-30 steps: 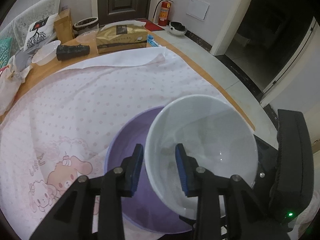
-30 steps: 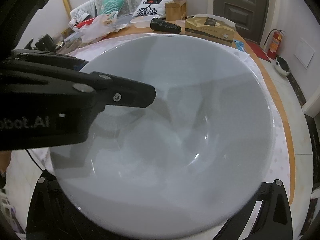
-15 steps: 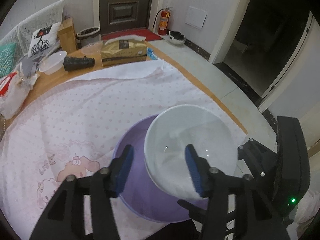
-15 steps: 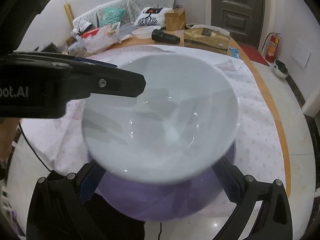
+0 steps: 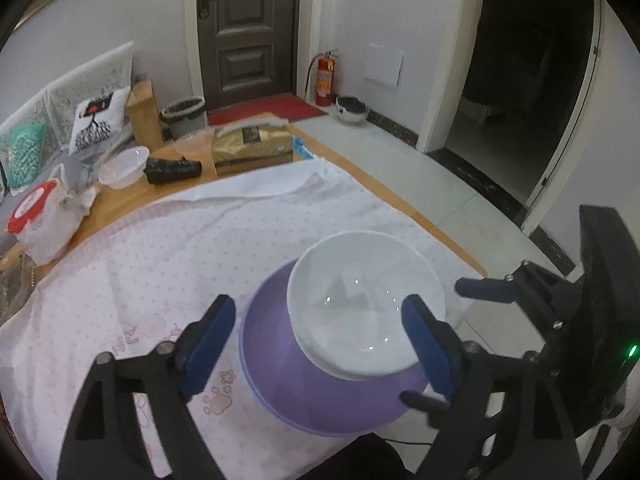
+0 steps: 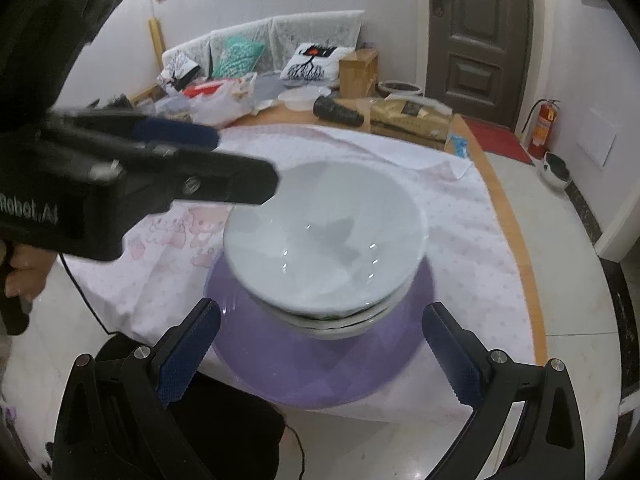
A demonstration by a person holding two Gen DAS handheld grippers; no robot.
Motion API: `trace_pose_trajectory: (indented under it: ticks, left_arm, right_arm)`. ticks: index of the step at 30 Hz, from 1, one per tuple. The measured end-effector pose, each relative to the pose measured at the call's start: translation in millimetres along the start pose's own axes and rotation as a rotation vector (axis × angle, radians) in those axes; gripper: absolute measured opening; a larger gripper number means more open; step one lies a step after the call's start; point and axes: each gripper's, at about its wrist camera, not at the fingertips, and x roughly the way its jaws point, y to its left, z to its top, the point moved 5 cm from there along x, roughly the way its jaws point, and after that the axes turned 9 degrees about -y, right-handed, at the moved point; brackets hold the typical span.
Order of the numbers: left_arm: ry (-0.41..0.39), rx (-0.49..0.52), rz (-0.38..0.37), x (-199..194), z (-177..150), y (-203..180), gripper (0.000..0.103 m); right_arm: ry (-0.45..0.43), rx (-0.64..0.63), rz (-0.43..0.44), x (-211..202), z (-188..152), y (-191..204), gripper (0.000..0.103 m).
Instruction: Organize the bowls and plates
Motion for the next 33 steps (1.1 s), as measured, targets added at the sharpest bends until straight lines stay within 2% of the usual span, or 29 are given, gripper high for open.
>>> trace_pose_trajectory:
  ticks: [5,11,15,23,33]
  left_arm:
    - [-0.066,0.002,0.041,-13,3,3,0.087]
    - [-0.148,-0.017,0.085,-30,3,12,0.089]
    - [-0.217,-0.03,0.117,-45,4,17,0.102]
    - [-0.344,-0.072,0.187,-76,3,34,0.103]
    - [-0.427,-0.113,0.32,-107,-10,67,0.103]
  right_arm:
    - [-0.082,0.0,-0.028,-18,14,-9,0.1]
    - [-0.137,0.018,-0.035,-30,26,-14,0.1]
    - [-0.171,0.014,-0.042,-35,32,-13,0.1]
    - [-0.233,-0.003,-0.04,-42,42,-6,0.1]
    - [-0.309,-0.008,-0.005,-40,62,11,0.1]
